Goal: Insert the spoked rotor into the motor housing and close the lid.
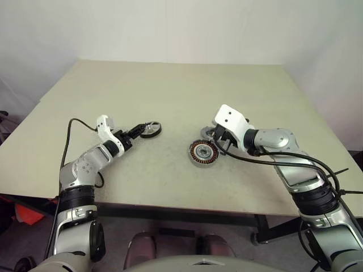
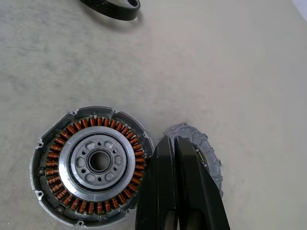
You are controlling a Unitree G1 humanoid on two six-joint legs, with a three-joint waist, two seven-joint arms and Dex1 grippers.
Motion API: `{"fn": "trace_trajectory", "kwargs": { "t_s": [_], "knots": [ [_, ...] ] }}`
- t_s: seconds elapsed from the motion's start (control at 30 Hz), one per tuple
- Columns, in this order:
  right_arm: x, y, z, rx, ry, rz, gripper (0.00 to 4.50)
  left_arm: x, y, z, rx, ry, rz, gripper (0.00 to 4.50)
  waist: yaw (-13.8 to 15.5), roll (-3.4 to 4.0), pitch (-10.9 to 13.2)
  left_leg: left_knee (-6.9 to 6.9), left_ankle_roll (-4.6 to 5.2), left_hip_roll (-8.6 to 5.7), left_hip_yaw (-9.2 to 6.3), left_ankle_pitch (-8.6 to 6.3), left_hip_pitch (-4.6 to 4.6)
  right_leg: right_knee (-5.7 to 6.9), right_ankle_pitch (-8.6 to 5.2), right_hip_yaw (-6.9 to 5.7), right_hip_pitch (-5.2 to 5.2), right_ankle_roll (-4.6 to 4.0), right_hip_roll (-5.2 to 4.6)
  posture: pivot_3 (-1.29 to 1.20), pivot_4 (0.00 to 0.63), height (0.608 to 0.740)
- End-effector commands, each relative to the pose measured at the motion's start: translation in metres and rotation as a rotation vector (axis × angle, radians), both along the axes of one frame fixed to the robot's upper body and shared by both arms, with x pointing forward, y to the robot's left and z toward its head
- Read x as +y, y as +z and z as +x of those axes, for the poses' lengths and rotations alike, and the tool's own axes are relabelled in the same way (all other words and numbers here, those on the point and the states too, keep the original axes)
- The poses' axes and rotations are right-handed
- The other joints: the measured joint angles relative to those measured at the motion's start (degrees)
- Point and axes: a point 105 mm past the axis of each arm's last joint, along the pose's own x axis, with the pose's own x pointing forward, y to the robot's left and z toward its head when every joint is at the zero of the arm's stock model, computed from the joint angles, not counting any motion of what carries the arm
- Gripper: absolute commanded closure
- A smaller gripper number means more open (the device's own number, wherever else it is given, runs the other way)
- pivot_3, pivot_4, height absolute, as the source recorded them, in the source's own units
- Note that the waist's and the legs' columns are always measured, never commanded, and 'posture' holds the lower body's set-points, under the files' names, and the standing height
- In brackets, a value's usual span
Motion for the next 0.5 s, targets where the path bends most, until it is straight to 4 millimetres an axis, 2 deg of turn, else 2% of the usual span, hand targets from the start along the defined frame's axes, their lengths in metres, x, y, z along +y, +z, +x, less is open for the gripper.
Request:
{"fn": "trace_trajectory", "kwargs": {
  "t_s": [0.03,0.4,0.47,0.5],
  "knots": [
    [0.001,0.018,0.0,-0.067,0.008,0.018,4.44,0.001,0.002,0.001,0.024,0.019,-0.065,0.09,0.0,0.0,0.0,0.0,0.0,0.0,0.0,0.0,0.0,0.0,0.0,0.0,0.0,0.0,0.0,0.0,0.0,0.74],
    [0.002,0.019,0.001,-0.072,0.013,0.021,4.44,-0.026,-0.003,0.011,0.123,0.021,-0.225,0.09,0.8,0.0,0.0,0.0,0.02,-0.12,-0.01,0.0,0.08,-0.07,0.0,-0.01,0.17,0.01,-0.12,0.0,0.0,0.74],
    [0.002,0.019,0.001,-0.073,0.012,0.023,4.5,-0.03,-0.003,0.014,0.13,0.018,-0.231,0.5,1.1,0.0,0.0,0.0,0.03,-0.13,-0.01,0.0,0.09,-0.08,0.0,-0.01,0.18,0.01,-0.13,0.0,0.0,0.74],
    [0.002,0.019,0.001,-0.073,0.012,0.023,4.5,-0.031,-0.002,0.015,0.131,0.017,-0.235,0.5,1.2,0.0,0.0,0.0,0.03,-0.12,-0.01,0.0,0.09,-0.08,0.0,-0.01,0.18,0.01,-0.12,0.0,0.0,0.74]
  ]
}}
